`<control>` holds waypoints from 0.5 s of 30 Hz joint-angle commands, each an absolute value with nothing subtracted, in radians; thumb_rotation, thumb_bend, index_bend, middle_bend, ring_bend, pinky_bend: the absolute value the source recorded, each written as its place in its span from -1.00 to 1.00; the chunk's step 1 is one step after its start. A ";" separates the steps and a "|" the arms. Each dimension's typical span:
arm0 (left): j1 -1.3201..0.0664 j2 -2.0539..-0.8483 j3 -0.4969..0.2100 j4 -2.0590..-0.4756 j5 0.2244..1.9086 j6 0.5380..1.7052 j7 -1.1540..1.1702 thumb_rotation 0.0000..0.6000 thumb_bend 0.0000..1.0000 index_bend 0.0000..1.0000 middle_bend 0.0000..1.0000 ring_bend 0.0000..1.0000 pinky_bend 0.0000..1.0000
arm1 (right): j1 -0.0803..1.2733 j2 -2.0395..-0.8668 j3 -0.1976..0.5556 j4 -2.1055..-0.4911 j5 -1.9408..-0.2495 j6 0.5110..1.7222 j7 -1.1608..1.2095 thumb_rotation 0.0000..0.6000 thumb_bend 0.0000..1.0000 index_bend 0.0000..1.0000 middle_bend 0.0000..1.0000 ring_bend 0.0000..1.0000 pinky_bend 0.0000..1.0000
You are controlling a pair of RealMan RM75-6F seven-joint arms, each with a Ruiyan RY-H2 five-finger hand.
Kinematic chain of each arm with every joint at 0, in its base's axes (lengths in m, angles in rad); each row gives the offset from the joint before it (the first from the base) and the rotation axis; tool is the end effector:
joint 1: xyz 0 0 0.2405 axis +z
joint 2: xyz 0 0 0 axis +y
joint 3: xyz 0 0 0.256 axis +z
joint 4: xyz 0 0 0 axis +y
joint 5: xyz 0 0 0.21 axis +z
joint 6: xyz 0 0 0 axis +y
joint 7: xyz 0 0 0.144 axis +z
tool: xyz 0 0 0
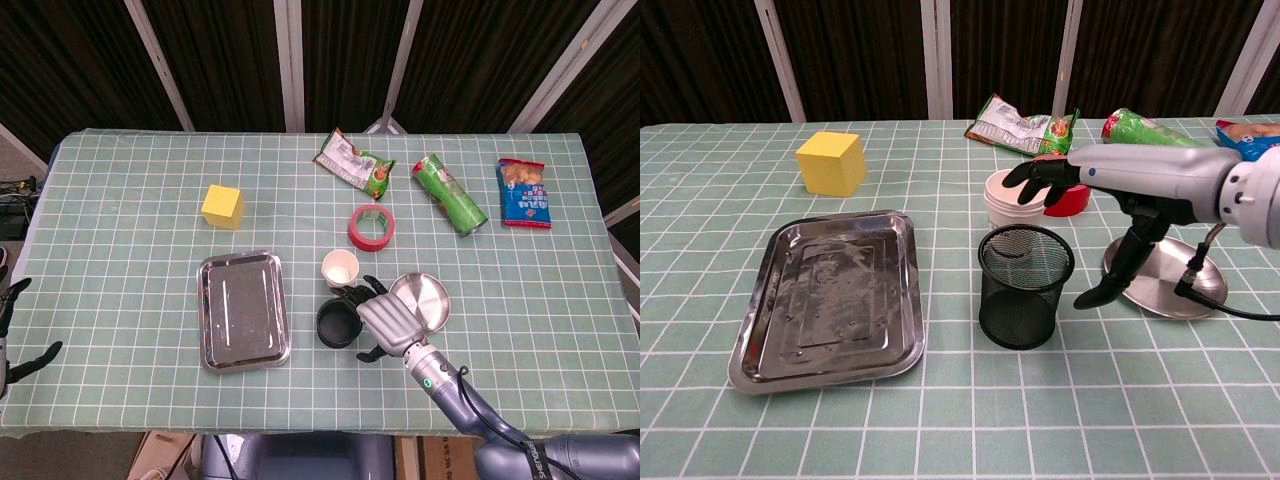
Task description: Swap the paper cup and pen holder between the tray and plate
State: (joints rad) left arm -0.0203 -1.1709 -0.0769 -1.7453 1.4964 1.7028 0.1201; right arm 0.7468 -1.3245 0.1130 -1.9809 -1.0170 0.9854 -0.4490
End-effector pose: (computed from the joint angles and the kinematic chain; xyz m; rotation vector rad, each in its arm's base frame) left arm -0.2811 0.1623 0.1669 -1.1743 -0.8194 -1.0290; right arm -0.0997 -0.2752 0.0199 2.0254 -1.1033 0.9579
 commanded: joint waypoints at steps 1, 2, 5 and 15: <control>-0.019 -1.171 -0.078 -1.745 1.496 1.702 0.120 1.00 -0.86 -0.65 -1.00 -1.00 -0.97 | 0.739 -1.288 0.123 -2.026 -1.028 1.013 -0.446 1.00 -0.90 -0.90 -0.70 -0.68 -0.95; -0.018 -1.171 -0.079 -1.745 1.497 1.701 0.120 1.00 -0.86 -0.65 -1.00 -1.00 -0.97 | 0.736 -1.274 0.132 -2.040 -1.033 1.024 -0.441 1.00 -0.90 -0.90 -0.70 -0.68 -0.95; -0.018 -1.172 -0.080 -1.746 1.498 1.699 0.120 1.00 -0.86 -0.65 -1.00 -1.00 -0.97 | 0.736 -1.247 0.161 -2.050 -1.038 1.049 -0.435 1.00 -0.90 -0.90 -0.71 -0.68 -0.95; -0.017 -1.181 -0.092 -1.740 1.485 1.690 0.133 1.00 -0.86 -0.65 -1.00 -1.00 -0.97 | 0.819 -1.250 0.265 -1.901 -0.863 0.968 -0.379 1.00 -0.90 -0.90 -0.74 -0.73 -0.95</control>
